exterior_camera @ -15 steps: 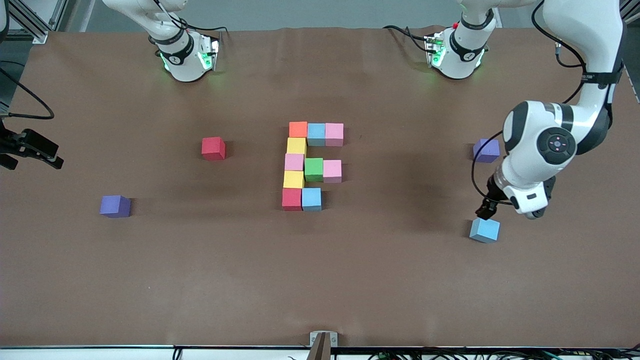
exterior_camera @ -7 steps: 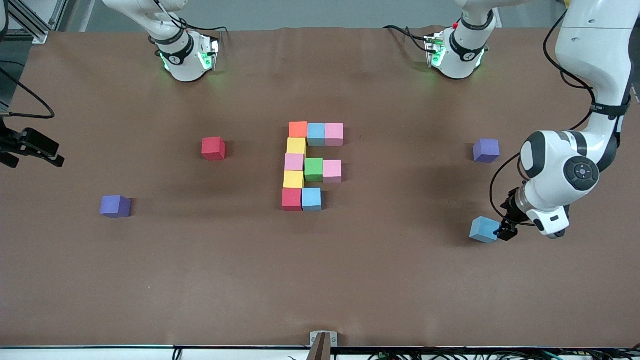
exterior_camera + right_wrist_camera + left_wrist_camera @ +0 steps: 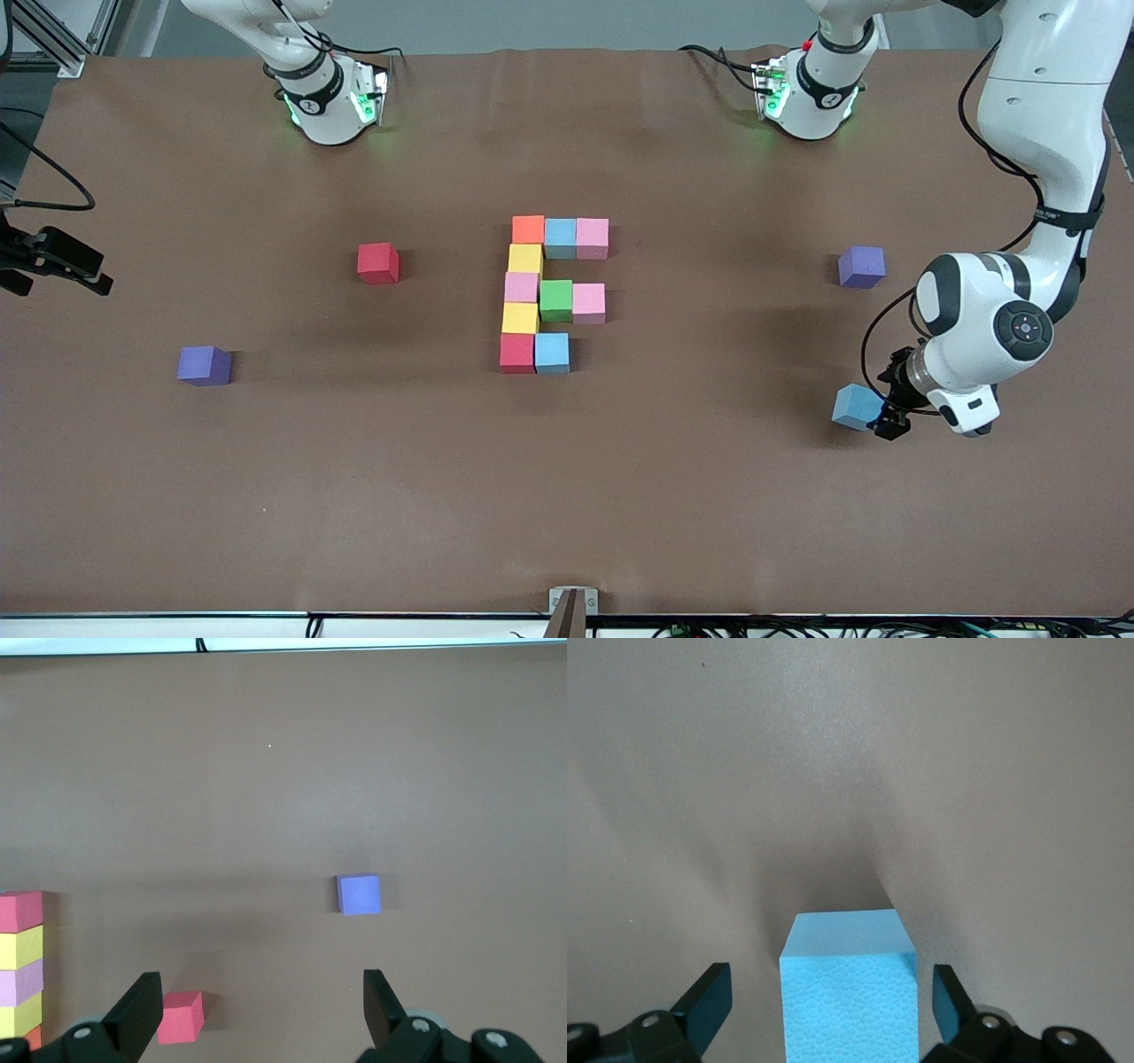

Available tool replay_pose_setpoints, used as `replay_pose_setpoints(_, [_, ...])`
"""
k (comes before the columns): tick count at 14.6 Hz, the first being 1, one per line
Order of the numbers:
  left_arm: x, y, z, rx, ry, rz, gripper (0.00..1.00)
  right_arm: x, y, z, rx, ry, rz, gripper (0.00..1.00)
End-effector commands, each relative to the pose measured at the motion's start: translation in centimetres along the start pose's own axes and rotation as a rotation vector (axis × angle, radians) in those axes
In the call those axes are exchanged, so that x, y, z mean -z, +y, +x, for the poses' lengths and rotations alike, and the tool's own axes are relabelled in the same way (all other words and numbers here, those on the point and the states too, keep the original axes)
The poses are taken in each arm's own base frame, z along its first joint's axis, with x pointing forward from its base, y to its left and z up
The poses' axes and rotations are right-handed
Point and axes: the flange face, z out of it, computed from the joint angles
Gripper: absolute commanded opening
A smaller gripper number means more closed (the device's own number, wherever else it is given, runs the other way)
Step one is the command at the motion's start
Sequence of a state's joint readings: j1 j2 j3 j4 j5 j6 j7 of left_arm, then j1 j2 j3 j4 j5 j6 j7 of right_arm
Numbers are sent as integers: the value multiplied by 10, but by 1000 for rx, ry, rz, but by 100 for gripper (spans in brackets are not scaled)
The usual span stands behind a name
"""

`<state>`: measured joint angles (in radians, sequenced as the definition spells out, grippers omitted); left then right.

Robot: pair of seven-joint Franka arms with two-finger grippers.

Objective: Arrange 11 blocks into digit 3
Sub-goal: 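Grasp the light blue block with the left gripper and lift it, then carry the light blue block beside the first light blue block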

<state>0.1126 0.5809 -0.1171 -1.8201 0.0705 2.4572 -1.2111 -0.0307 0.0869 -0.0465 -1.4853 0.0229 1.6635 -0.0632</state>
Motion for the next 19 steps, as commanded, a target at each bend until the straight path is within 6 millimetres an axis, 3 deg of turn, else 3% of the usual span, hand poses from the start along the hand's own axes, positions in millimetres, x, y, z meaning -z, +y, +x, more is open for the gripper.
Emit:
replay_pose_setpoints(1, [-6,6,2,13,-15,-6,98,2,2,-6,2,-6,-15,100])
replay_pose_setpoints(4, [-13,6,1,11,-14,-10,81,3,1,-6,5,0,-15,100])
replay_pose_setpoints(6, [-14,11,-6,-1,-15,-12,50,3,2,-6,2,1,-16,100])
replay_pose_setpoints(9, [-7,17,-16,7,-16,-22,18,4,2,-5,2,7,-16,100])
replay_pose_setpoints(12, [3,39,-61,31,-30,-35,15,4,2,-5,4,7,-20,100])
replay_pose_setpoints(16, [32,83,-148,146,-43,-2,13,4,-3,-3,13,21,-23,100])
replay_pose_setpoints(19, [31,101,-240,216,-43,10,12,4,-2,-3,13,19,-23,100])
